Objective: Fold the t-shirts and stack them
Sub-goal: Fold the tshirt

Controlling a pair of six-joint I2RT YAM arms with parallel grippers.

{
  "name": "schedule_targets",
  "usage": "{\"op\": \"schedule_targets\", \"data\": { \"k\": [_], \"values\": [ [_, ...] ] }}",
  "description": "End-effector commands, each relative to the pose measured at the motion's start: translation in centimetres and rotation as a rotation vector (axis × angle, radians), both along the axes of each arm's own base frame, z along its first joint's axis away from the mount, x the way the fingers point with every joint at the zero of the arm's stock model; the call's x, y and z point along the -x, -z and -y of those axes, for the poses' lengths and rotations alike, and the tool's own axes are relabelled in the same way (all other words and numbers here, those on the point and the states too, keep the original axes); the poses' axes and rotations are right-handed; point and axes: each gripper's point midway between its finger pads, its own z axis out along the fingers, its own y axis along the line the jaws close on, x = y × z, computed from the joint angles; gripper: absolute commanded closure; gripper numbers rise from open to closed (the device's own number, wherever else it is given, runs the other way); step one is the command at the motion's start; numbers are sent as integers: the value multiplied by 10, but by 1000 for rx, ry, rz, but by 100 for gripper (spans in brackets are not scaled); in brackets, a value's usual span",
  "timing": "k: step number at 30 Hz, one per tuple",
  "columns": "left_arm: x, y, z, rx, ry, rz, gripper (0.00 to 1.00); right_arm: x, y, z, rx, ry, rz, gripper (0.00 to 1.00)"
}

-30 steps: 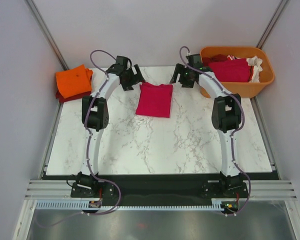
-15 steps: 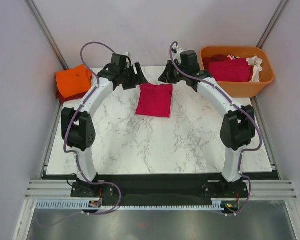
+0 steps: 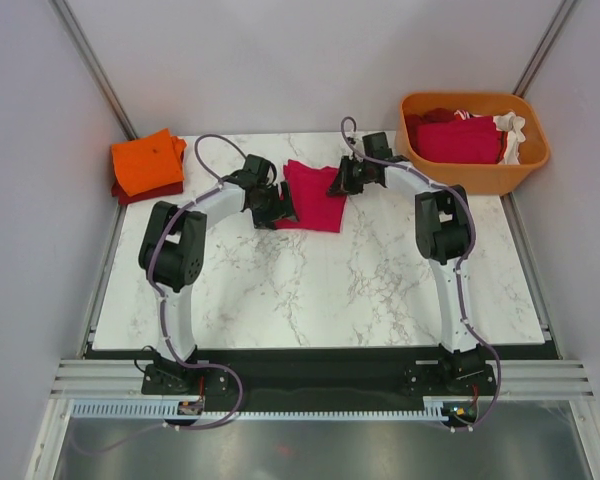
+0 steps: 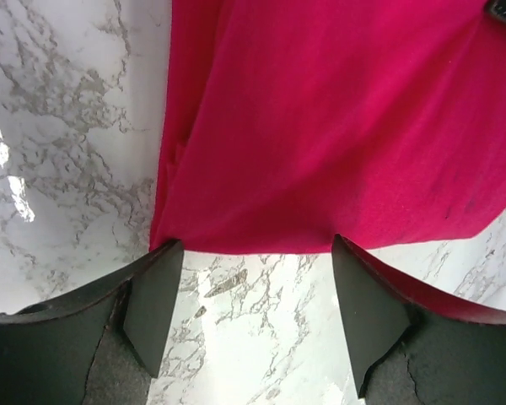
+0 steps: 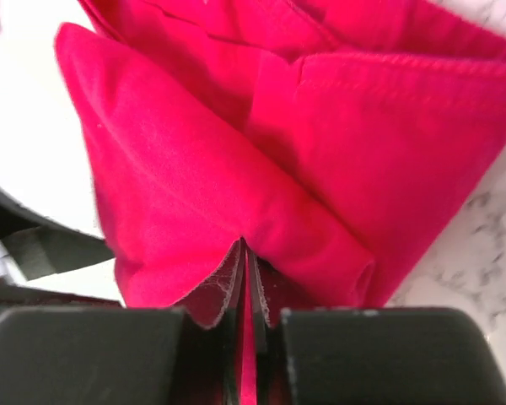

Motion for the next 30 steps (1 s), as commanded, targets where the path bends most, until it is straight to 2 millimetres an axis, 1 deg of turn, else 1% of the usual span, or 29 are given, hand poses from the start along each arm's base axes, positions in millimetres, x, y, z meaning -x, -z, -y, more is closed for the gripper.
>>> {"op": "schedule_targets", "data": {
  "k": [1,2,3,4,5,6,7,8,9,10,11,13,14,15,17,18,19,20,21,23,24,25,26,27,28,29,30],
  "values": [
    [28,55,-12,-82,21,-126,20,-13,14,19,-84,-30,-6,88],
    [30,57,-13,-85,21,-132,20,-11,20,17,-114,-47,-19,87],
    [36,61,-16,-90,20,-148,20,-7,36,19,-153,-49,-67,85],
    [39,61,-17,-92,20,-152,20,-3,41,16,-196,-64,-89,80],
    [45,65,-20,-98,19,-168,20,2,38,8,-275,-117,-83,77],
    [47,68,-24,-101,13,-178,20,5,46,7,-312,-117,-116,76],
    [49,69,-25,-103,11,-183,20,11,50,5,-337,-127,-130,71],
    [54,70,-27,-106,12,-191,20,11,44,-1,-388,-168,-94,69],
    [29,70,-38,-158,-81,-97,29,12,42,-2,-413,-165,-101,66],
    [30,65,-38,-153,-80,-88,29,14,42,-2,-427,-177,-91,65],
    [35,65,-38,-148,-75,-98,29,15,40,-3,-435,-189,-84,61],
    [37,58,-37,-135,-70,-90,29,17,27,-7,-458,-220,-61,55],
    [37,47,-35,-119,-67,-72,29,16,18,-9,-464,-231,-40,53],
    [36,40,-34,-110,-63,-55,29,13,-4,-11,-470,-249,1,52],
    [31,22,-30,-87,-61,-17,27,7,-36,-15,-471,-257,61,50],
    [26,3,-29,-69,-64,24,26,5,-67,-20,-470,-266,117,49],
    [23,-8,-26,-58,-62,48,25,4,-85,-23,-470,-268,148,49],
    [18,-22,-24,-44,-62,75,23,9,-113,-30,-476,-281,186,48],
    [15,-33,-23,-34,-62,95,23,12,-127,-34,-476,-287,207,48],
    [7,-61,-20,-11,-65,153,23,23,-134,-39,-463,-278,211,49],
    [5,-68,-19,-5,-64,167,23,33,-152,-44,-461,-293,240,48],
    [4,-79,-19,6,-65,192,23,45,-139,-46,-448,-285,211,49],
    [5,-83,-19,9,-65,200,23,52,-135,-47,-438,-277,206,49],
    [6,-86,-19,11,-65,205,23,61,-141,-51,-433,-282,219,48],
    [8,-92,-20,16,-66,217,23,75,-119,-50,-422,-270,163,48],
    [20,-86,-22,12,-61,170,21,78,-116,-50,-427,-269,179,49],
    [23,-84,-23,11,-60,163,22,83,-106,-51,-441,-256,142,50]
  ]
}}
